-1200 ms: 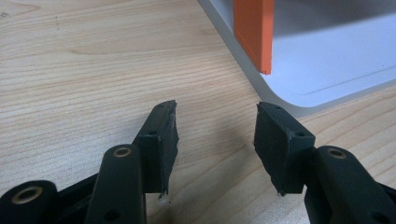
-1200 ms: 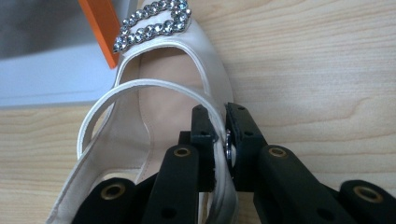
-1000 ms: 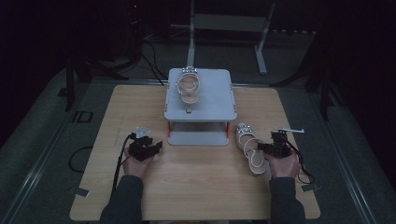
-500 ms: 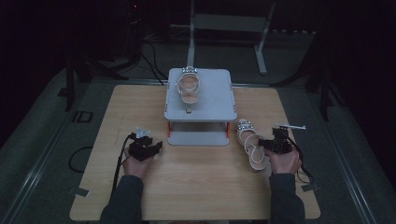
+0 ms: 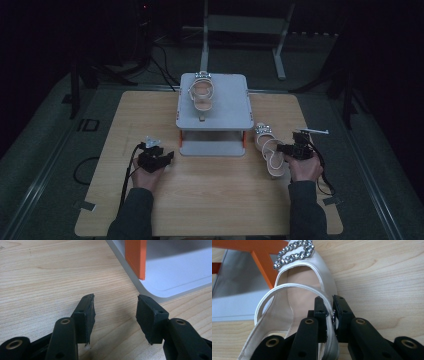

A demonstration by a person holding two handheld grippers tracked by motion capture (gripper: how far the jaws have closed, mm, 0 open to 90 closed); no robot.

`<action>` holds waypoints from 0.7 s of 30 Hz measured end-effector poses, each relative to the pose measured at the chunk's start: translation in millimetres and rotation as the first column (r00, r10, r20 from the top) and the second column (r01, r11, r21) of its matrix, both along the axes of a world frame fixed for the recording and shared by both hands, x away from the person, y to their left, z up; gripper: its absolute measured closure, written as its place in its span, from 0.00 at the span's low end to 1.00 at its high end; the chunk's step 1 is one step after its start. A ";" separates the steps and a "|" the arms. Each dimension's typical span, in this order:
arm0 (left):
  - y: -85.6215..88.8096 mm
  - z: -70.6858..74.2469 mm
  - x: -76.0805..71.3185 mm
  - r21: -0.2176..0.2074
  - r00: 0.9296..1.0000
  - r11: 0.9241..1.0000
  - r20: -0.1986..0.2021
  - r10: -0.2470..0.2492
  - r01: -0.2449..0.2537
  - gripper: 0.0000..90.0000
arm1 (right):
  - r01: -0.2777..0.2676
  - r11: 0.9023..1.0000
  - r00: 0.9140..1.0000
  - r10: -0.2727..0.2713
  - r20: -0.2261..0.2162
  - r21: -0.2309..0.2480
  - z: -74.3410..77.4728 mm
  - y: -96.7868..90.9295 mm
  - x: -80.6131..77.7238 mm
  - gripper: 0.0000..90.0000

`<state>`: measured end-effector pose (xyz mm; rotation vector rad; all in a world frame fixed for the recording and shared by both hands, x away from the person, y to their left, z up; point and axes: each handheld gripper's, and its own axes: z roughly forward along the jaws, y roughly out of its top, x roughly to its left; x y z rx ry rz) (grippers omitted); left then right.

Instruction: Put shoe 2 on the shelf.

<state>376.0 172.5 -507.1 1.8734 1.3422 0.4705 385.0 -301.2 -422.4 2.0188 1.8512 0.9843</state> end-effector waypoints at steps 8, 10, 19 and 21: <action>0.0 0.1 0.1 0.000 1.000 1.000 -0.001 -0.001 0.001 0.55 | 0.000 1.000 1.000 0.000 0.012 0.020 5.9 -2.2 6.0 0.92; 0.0 0.0 0.1 0.000 1.000 1.000 -0.001 -0.001 0.001 0.55 | -0.001 1.000 1.000 0.001 0.014 0.024 8.1 -2.3 7.7 0.92; 0.0 -0.1 0.3 -0.001 1.000 1.000 0.001 0.000 0.000 0.54 | -0.003 0.999 1.000 0.002 0.027 0.047 19.0 -2.1 16.5 0.92; -0.1 0.0 0.3 -0.001 1.000 1.000 0.001 0.000 0.000 0.54 | -0.003 0.999 0.999 0.001 0.032 0.050 22.1 -1.3 18.3 0.92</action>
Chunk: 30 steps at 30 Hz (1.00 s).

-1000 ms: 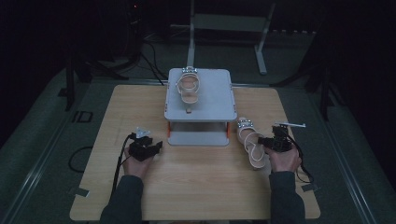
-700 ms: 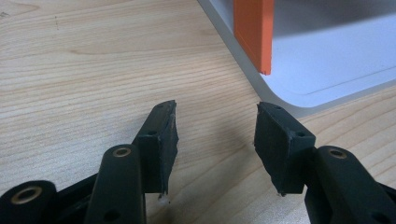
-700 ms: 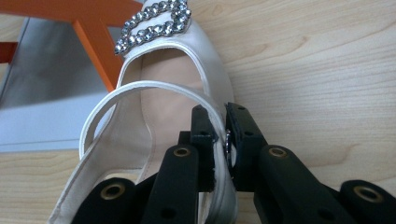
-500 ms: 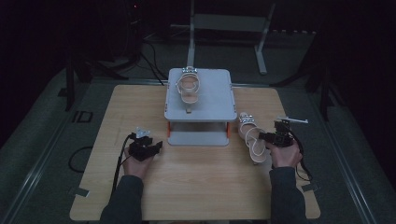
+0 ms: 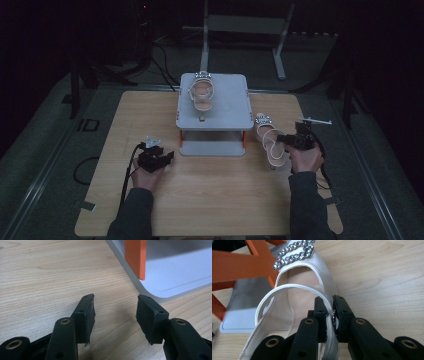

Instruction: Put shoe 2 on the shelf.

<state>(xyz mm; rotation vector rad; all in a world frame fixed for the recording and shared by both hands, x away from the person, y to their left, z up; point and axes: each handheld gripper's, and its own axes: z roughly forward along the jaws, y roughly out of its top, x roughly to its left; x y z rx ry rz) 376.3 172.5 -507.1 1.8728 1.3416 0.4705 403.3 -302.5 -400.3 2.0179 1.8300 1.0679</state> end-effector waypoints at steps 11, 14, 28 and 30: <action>0.1 0.0 0.2 -0.002 1.000 1.000 0.000 -0.001 0.001 0.54 | 0.015 1.000 1.000 -0.016 0.022 0.020 19.6 2.2 11.4 0.92; 0.2 0.0 0.3 -0.003 1.000 1.000 -0.001 -0.002 0.002 0.54 | 0.019 0.999 1.000 -0.020 0.024 0.027 25.5 2.3 15.7 0.92; 0.4 -0.1 0.4 -0.002 1.000 1.000 0.000 -0.002 0.002 0.54 | 0.030 0.998 0.999 -0.033 0.044 0.058 51.6 2.7 30.2 0.92; 0.5 -0.1 0.4 -0.003 1.000 1.000 0.000 -0.003 0.003 0.54 | 0.031 0.997 0.998 -0.034 0.048 0.066 56.3 2.8 32.5 0.92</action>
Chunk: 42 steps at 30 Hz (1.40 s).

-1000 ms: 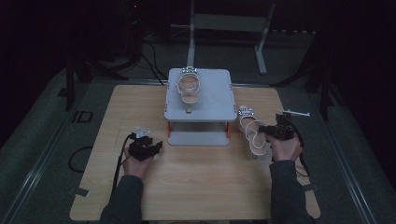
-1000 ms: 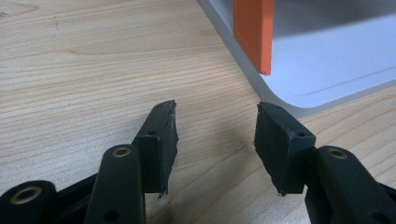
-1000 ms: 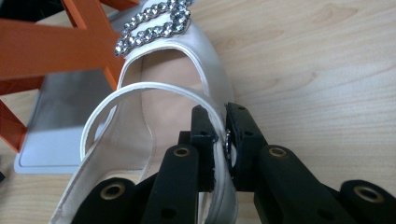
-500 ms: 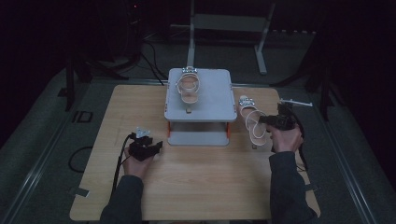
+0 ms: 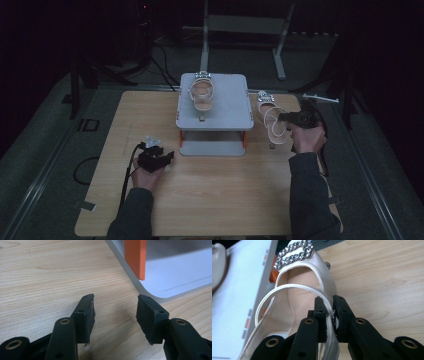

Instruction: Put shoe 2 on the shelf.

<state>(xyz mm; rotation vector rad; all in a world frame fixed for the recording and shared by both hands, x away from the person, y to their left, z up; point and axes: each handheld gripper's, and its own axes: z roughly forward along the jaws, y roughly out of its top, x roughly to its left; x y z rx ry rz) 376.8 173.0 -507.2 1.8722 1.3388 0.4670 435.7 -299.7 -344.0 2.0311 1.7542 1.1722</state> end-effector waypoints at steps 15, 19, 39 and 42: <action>-0.2 -0.1 0.1 -0.003 1.000 1.000 0.001 0.001 -0.001 0.54 | -0.009 1.000 1.000 0.009 0.025 0.008 33.9 13.7 12.4 0.92; -0.1 -0.1 0.1 -0.003 1.000 1.000 0.001 0.002 -0.002 0.54 | -0.016 1.000 0.999 0.015 0.028 0.017 39.8 17.5 14.5 0.92; 0.2 0.1 0.2 -0.007 1.000 1.000 -0.003 0.000 -0.001 0.54 | -0.057 0.998 0.998 0.057 0.042 0.008 61.9 56.9 27.8 0.92; 0.2 0.1 0.2 -0.007 1.000 1.000 -0.003 0.000 0.000 0.54 | -0.071 0.997 0.997 0.071 0.043 0.004 62.9 65.3 29.8 0.92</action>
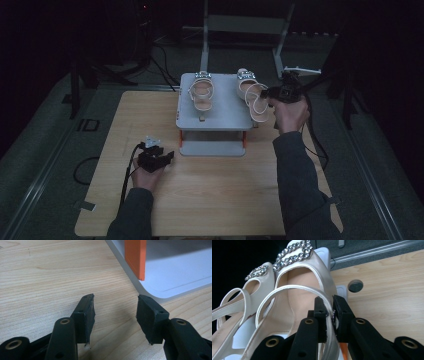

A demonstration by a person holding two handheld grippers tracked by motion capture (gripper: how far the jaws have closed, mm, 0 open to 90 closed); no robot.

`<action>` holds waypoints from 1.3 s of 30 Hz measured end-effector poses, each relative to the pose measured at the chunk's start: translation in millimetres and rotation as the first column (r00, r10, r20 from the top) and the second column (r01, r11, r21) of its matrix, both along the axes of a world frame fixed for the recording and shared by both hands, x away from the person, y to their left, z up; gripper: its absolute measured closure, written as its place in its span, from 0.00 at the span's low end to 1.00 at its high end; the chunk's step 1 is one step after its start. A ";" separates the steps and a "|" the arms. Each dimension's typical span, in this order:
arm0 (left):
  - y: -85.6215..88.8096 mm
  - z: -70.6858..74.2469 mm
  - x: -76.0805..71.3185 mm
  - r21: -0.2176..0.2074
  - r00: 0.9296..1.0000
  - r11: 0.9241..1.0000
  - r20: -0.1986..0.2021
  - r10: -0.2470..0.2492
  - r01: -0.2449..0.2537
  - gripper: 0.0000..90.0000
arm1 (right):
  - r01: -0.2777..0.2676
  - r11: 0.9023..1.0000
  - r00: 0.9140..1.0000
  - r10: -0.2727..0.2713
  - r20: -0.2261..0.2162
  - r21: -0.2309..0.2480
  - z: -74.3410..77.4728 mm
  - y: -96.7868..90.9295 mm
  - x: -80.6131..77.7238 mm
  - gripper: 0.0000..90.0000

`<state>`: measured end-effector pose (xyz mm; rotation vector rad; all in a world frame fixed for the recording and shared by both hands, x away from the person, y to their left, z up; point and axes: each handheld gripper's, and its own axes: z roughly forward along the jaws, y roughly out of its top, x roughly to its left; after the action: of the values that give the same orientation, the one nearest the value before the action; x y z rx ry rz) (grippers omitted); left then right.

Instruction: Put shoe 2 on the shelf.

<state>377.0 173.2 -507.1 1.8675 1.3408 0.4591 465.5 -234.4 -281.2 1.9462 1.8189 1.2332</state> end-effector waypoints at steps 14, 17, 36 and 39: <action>0.2 0.0 0.0 -0.002 1.000 1.000 -0.001 -0.001 0.001 0.54 | -0.028 0.999 1.000 0.028 -0.004 -0.034 4.9 33.6 9.5 0.92; 0.3 0.0 0.1 -0.003 1.000 1.000 -0.002 -0.002 0.002 0.54 | -0.033 0.998 0.999 0.033 -0.007 -0.047 5.2 39.3 11.2 0.92; 0.7 0.1 0.1 -0.002 1.000 1.000 -0.003 -0.004 0.004 0.54 | -0.063 0.996 0.998 0.063 -0.017 -0.055 14.7 69.9 23.4 0.92; 0.7 0.1 0.1 -0.002 1.000 1.000 -0.003 -0.004 0.004 0.54 | -0.064 0.997 0.998 0.063 -0.029 -0.032 13.8 72.3 27.2 0.92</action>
<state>377.1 173.9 -507.0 1.8692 1.3392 0.4528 492.7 -162.1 -267.4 1.9113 1.9160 1.1935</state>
